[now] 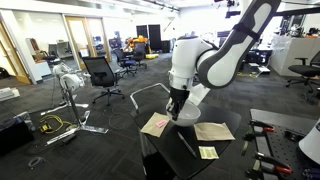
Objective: Move the grey bowl to the left
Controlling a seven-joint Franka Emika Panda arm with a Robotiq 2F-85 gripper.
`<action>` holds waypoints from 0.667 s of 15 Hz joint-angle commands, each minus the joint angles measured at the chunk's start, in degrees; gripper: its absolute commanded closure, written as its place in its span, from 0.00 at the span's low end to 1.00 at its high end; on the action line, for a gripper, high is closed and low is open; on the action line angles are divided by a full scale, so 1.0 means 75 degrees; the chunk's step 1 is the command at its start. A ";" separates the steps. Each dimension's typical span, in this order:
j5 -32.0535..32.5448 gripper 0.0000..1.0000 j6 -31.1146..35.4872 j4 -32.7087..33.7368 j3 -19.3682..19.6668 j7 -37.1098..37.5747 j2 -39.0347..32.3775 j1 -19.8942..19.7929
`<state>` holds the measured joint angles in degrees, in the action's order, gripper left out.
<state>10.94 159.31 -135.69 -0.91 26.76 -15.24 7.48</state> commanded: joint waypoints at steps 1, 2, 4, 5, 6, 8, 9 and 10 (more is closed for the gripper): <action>-0.0364 0.99 -0.0013 0.0505 0.0037 -0.0621 -0.0456 0.0088; -0.0395 0.99 -0.0039 0.0600 0.0057 -0.0699 -0.0547 0.0107; -0.0422 0.99 -0.0049 0.0741 0.0078 -0.0785 -0.0707 0.0134; -0.0407 0.99 -0.0056 0.0791 0.0100 -0.0766 -0.0768 0.0165; -0.0397 0.99 -0.0070 0.0840 0.0116 -0.0755 -0.0820 0.0192; -0.0377 0.99 -0.0089 0.0913 0.0151 -0.0728 -0.0924 0.0250; -0.0377 0.99 -0.0091 0.0934 0.0159 -0.0728 -0.0954 0.0266; -0.0361 0.99 -0.0087 0.0946 0.0178 -0.0712 -0.0964 0.0291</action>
<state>9.67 159.30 -130.06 -0.68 23.56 -21.62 8.32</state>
